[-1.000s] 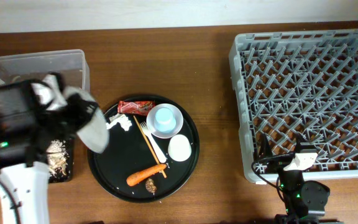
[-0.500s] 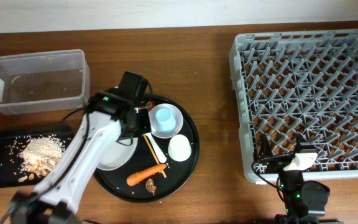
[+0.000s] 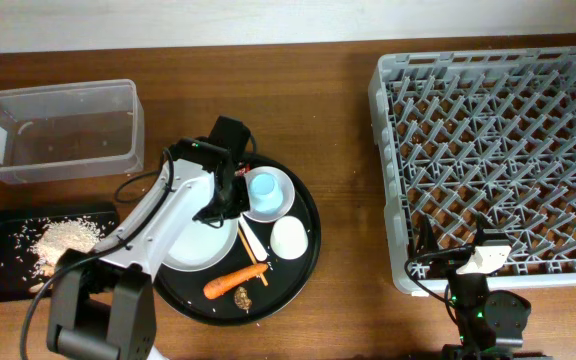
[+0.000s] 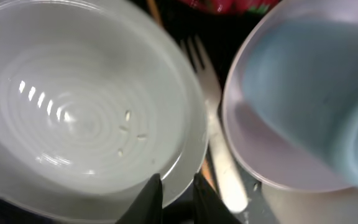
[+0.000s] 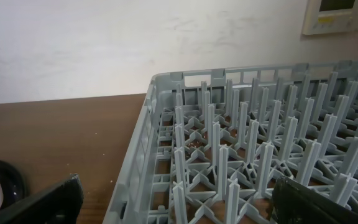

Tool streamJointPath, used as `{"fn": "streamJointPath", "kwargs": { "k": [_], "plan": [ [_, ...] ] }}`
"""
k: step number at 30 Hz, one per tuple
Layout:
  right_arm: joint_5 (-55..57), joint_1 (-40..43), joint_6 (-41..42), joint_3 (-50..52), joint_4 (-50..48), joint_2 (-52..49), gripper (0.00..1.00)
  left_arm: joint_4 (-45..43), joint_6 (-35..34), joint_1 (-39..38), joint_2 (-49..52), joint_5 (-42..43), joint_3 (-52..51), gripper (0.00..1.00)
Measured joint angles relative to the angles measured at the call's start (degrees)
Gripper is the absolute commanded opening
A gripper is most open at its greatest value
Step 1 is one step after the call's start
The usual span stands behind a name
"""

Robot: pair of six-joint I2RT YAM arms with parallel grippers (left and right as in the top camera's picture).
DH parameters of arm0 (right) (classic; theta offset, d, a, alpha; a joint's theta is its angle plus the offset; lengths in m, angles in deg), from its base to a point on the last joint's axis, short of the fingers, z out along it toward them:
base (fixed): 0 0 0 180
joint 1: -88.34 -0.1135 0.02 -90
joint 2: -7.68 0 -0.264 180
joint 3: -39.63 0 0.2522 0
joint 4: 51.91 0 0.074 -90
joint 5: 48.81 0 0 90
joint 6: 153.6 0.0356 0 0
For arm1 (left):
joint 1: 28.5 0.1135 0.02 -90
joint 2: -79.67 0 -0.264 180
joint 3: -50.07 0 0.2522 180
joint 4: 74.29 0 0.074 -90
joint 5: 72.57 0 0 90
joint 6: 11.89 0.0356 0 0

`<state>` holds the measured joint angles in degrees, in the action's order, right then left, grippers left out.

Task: Sort waste into correct bins and load items into the dishwasher rack
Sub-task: 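Carry the empty plate back and set it on the round tray, then grasp the orange carrot with the left gripper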

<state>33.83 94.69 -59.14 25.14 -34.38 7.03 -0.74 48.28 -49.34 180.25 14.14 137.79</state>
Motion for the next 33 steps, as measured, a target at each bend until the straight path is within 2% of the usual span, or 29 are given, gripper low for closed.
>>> {"fn": "streamJointPath", "kwargs": {
  "k": [3, 5, 9, 15, 19, 25, 29, 31, 33],
  "plan": [
    [0.0, 0.0, 0.0, 0.0, 0.0, 0.0, 0.99, 2.4, 0.0, 0.0, 0.0, 0.0, 0.4, 0.18],
    [0.0, 0.0, 0.0, 0.0, 0.0, 0.0, 0.99, 7.8, 0.3, 0.0, 0.0, 0.0, 3.2, 0.18],
    [0.0, 0.0, 0.0, 0.0, 0.0, 0.0, 0.99, 14.0, 0.9, -1.8, -0.1, -0.2, 4.4, 0.25],
    [0.0, 0.0, 0.0, 0.0, 0.0, 0.0, 0.98, 15.7, 2.0, -12.2, -0.1, -0.2, 4.4, 0.37],
    [0.0, 0.0, 0.0, 0.0, 0.0, 0.0, 0.99, 17.2, 2.0, -12.7, -0.1, -0.2, 4.3, 0.38],
    [0.0, 0.0, 0.0, 0.0, 0.0, 0.0, 0.99, 15.8, 2.0, -12.8, -0.1, -0.2, -3.3, 0.38],
    [0.0, 0.0, 0.0, 0.0, 0.0, 0.0, 0.99, 10.9, 2.0, -12.7, -0.1, -0.2, -8.1, 0.39],
    [0.0, 0.0, 0.0, 0.0, 0.0, 0.0, 0.99, 8.7, 2.0, -12.8, -0.1, -0.2, -10.1, 0.45],
    [0.0, 0.0, 0.0, 0.0, 0.0, 0.0, 0.99, 6.0, 2.2, -12.8, -0.2, 0.0, -12.0, 0.47]
  ]
}}
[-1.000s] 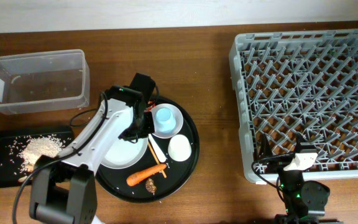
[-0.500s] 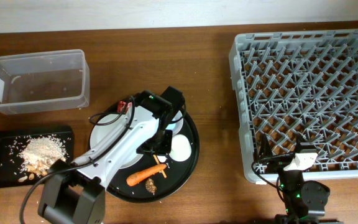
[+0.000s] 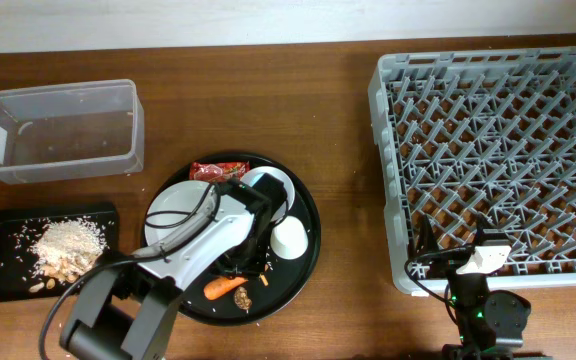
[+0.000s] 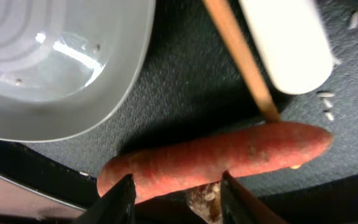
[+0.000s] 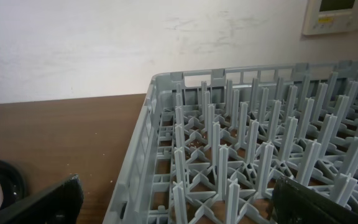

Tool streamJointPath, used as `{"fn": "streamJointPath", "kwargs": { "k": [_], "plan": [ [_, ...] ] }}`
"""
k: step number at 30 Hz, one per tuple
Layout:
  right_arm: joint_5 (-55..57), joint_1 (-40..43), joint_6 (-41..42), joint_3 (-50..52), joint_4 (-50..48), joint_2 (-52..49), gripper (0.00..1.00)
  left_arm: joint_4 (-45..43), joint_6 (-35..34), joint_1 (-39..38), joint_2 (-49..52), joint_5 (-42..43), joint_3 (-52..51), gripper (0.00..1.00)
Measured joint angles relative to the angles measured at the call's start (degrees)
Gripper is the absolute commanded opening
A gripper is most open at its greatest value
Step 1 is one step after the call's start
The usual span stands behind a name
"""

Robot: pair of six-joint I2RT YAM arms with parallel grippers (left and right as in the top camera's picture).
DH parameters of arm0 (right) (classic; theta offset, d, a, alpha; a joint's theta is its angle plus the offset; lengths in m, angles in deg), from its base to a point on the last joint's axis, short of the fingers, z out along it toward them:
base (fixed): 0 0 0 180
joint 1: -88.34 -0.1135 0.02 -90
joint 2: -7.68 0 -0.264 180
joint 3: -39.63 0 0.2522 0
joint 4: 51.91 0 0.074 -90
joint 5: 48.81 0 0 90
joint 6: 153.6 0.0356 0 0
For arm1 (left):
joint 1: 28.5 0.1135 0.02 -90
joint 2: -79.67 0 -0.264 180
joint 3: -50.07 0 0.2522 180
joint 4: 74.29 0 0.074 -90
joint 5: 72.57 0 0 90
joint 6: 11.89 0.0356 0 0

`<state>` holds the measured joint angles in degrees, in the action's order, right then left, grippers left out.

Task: Sort waste into correct bins and load items into the dishwasher rack
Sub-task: 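Grasp the orange carrot with the left gripper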

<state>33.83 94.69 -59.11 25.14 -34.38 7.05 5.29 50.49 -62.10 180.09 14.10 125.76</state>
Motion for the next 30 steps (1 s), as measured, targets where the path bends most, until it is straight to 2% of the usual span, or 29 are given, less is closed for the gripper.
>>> {"fn": "streamJointPath", "kwargs": {
  "k": [4, 15, 20, 25, 30],
  "plan": [
    [0.0, 0.0, 0.0, 0.0, 0.0, 0.0, 0.99, -3.3, 0.4, 0.0, -2.3, 0.1, -2.8, 0.47],
    [0.0, 0.0, 0.0, 0.0, 0.0, 0.0, 0.99, -4.7, 4.5, 0.0, -3.2, 0.6, -3.1, 0.47],
    [0.0, 0.0, 0.0, 0.0, 0.0, 0.0, 0.99, -5.4, 6.9, 0.0, -3.8, 6.1, -3.7, 0.47],
    [0.0, 0.0, 0.0, 0.0, 0.0, 0.0, 0.98, -5.2, 7.1, 0.0, -3.8, 7.5, -3.7, 0.47],
    [0.0, 0.0, 0.0, 0.0, 0.0, 0.0, 0.99, -5.3, 5.7, 0.0, -3.8, 4.3, -3.7, 0.47]
  ]
}}
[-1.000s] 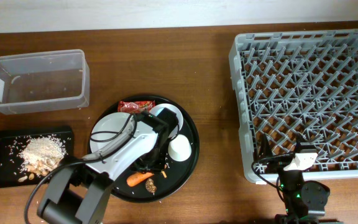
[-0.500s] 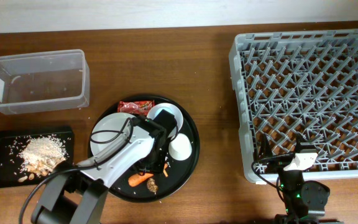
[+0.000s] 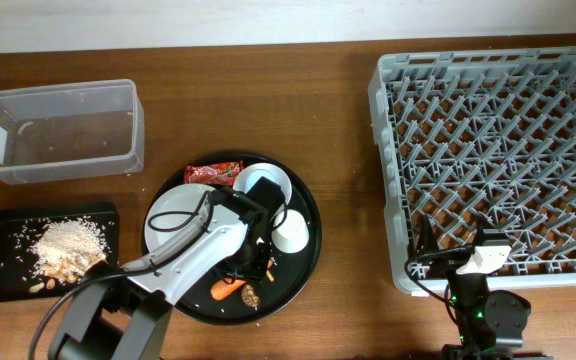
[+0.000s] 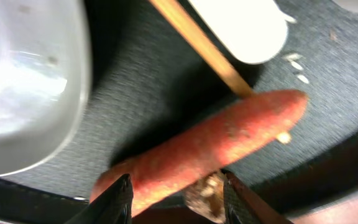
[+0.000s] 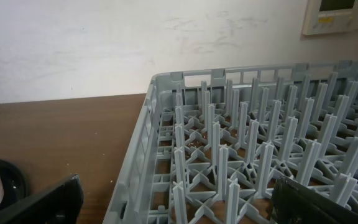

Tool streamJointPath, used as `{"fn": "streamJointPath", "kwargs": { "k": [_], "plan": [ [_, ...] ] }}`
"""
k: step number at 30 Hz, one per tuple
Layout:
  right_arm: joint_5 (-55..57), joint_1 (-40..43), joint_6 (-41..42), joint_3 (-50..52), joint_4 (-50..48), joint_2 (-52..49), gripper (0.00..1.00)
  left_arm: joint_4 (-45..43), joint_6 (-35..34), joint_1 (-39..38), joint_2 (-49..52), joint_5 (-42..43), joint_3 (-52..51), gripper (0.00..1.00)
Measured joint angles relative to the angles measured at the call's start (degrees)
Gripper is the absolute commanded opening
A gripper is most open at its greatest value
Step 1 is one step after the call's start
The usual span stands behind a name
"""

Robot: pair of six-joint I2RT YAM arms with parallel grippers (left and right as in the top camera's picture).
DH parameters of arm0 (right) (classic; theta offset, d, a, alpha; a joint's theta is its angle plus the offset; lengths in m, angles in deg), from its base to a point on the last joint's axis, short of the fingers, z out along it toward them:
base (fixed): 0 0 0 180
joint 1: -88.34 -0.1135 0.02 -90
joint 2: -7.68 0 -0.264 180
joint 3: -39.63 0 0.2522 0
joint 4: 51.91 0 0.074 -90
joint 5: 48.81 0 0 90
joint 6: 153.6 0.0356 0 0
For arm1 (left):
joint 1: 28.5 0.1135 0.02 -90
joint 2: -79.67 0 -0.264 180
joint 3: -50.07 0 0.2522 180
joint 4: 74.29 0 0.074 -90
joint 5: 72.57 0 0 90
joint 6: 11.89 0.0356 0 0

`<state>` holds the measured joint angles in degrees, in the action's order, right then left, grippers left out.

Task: Sort waste into correct bins and load items into the dishwasher rack
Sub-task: 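Grasp the orange carrot with the left gripper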

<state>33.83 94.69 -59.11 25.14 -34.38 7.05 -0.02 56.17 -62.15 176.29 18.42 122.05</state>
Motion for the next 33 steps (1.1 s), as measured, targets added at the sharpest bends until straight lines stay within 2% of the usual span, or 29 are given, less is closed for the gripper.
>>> {"fn": "streamJointPath", "kwargs": {
  "k": [15, 28, 30, 31, 33],
  "plan": [
    [0.0, 0.0, 0.0, 0.0, 0.0, 0.0, 0.99, -5.1, -0.8, -1.3, -1.4, -5.8, -2.9, 0.46],
    [0.0, 0.0, 0.0, 0.0, 0.0, 0.0, 0.99, -9.3, 0.1, -1.3, -1.7, -4.8, -5.9, 0.47],
    [0.0, 0.0, 0.0, 0.0, 0.0, 0.0, 0.99, -9.5, 0.2, -1.3, -1.6, -4.6, -5.9, 0.45],
    [0.0, 0.0, 0.0, 0.0, 0.0, 0.0, 0.99, -9.7, 0.2, -1.3, -1.6, -4.5, -5.9, 0.38],
    [0.0, 0.0, 0.0, 0.0, 0.0, 0.0, 0.99, -10.4, 0.5, -1.3, -1.6, -4.4, -5.9, 0.36]
  ]
}}
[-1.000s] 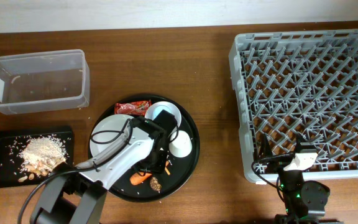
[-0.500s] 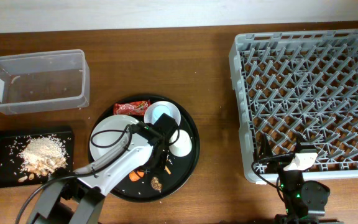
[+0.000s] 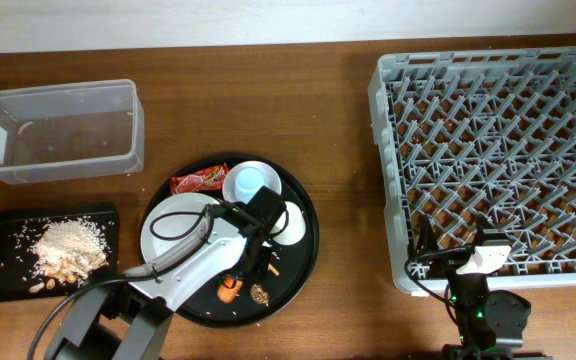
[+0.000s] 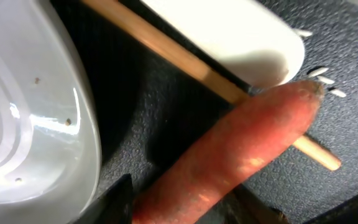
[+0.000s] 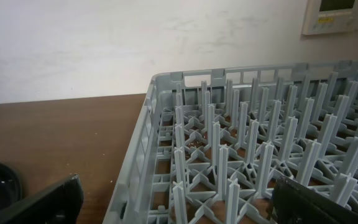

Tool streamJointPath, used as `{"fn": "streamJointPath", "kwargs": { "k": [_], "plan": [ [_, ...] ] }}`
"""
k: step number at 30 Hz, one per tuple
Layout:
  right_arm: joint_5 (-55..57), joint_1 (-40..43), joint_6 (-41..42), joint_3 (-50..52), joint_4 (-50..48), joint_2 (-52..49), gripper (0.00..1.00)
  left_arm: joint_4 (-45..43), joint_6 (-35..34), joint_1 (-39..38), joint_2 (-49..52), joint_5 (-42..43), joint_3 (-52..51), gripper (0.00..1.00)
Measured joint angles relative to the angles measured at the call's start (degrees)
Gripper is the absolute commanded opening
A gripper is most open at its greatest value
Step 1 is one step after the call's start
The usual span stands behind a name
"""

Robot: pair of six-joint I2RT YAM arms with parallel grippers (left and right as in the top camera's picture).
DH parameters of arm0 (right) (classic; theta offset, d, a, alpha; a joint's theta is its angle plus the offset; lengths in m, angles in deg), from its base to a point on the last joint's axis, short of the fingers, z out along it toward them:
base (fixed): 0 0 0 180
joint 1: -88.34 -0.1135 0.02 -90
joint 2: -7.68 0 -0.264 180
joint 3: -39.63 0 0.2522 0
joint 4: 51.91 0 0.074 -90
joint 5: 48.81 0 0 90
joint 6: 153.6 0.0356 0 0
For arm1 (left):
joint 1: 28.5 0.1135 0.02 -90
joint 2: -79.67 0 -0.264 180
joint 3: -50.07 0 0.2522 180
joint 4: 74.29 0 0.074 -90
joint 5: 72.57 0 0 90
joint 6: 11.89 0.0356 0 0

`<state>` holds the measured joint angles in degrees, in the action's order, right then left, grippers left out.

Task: Sort waste into correct bins and load items into the dishwasher rack
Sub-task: 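Grasp the orange carrot with the left gripper, then move the carrot left and drop it onto the black tray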

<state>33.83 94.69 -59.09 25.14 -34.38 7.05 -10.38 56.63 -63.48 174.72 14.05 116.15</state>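
Note:
An orange carrot (image 4: 241,149) lies on the round black tray (image 3: 303,262), and in the overhead view the carrot (image 3: 230,290) pokes out below my left wrist. My left gripper (image 4: 185,210) is open and low over it, one finger on each side of the carrot. A wooden chopstick (image 4: 185,68) runs under the carrot's tip. A white plate (image 3: 173,228), a red wrapper (image 3: 196,182), a small bowl holding a blue cup (image 3: 251,183) and a white oval piece (image 3: 290,222) share the tray. My right gripper (image 5: 179,214) stands open at the grey dishwasher rack (image 3: 488,150).
A clear plastic bin (image 3: 58,130) sits at the back left. In front of it a flat black tray holds rice and scraps. A brown scrap (image 3: 256,293) lies beside the carrot. Bare wood separates the round tray from the rack.
My left gripper has come lower and closer onto the carrot, which now fills the gap between the fingers. The wrapper and bowl sit slightly further left. The right arm is unchanged.
My left gripper was shut over the white plate beside the bowl and blue cup. Then it was open above the carrot at the tray's front, then still over it at another angle. Now it straddles the carrot closely. The right gripper stayed open by the rack.

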Motion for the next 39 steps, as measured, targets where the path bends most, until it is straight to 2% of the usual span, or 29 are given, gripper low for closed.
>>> {"fn": "streamJointPath", "kwargs": {
  "k": [7, 11, 16, 20, 23, 25, 26, 27, 31, 36, 39],
  "plan": [
    [0.0, 0.0, 0.0, 0.0, 0.0, 0.0, 0.99, -0.3, 0.6, 0.0, 0.1, 0.1, 0.0, 0.25],
    [0.0, 0.0, 0.0, 0.0, 0.0, 0.0, 0.99, 3.0, 0.5, 0.0, 0.1, 0.2, 1.4, 0.19],
    [0.0, 0.0, 0.0, 0.0, 0.0, 0.0, 0.99, 6.1, 0.5, 0.0, -2.1, 0.2, 5.7, 0.18],
    [0.0, 0.0, 0.0, 0.0, 0.0, 0.0, 0.99, 11.8, 0.5, 0.5, -5.4, -0.4, 10.3, 0.18],
    [0.0, 0.0, 0.0, 0.0, 0.0, 0.0, 0.99, 13.6, 0.4, 8.4, -8.4, -1.7, 16.3, 0.18],
    [0.0, 0.0, 0.0, 0.0, 0.0, 0.0, 0.99, 12.8, -0.9, 18.0, -9.5, -2.5, 19.2, 0.18],
    [0.0, 0.0, 0.0, 0.0, 0.0, 0.0, 0.99, 11.6, -1.8, 21.9, -9.7, -2.4, 19.6, 0.18],
    [0.0, 0.0, 0.0, 0.0, 0.0, 0.0, 0.99, 8.9, -3.1, 29.0, -9.8, -2.8, 19.7, 0.18],
    [0.0, 0.0, 0.0, 0.0, 0.0, 0.0, 0.99, 2.1, -7.3, 43.4, -9.8, -3.0, 19.7, 0.18],
    [0.0, 0.0, 0.0, 0.0, 0.0, 0.0, 0.99, 0.3, -11.3, 56.7, -8.2, -3.4, 19.8, 0.18],
    [0.0, 0.0, 0.0, 0.0, 0.0, 0.0, 0.99, -0.3, -14.3, 62.9, -2.3, -3.8, 19.8, 0.19]
  ]
}}
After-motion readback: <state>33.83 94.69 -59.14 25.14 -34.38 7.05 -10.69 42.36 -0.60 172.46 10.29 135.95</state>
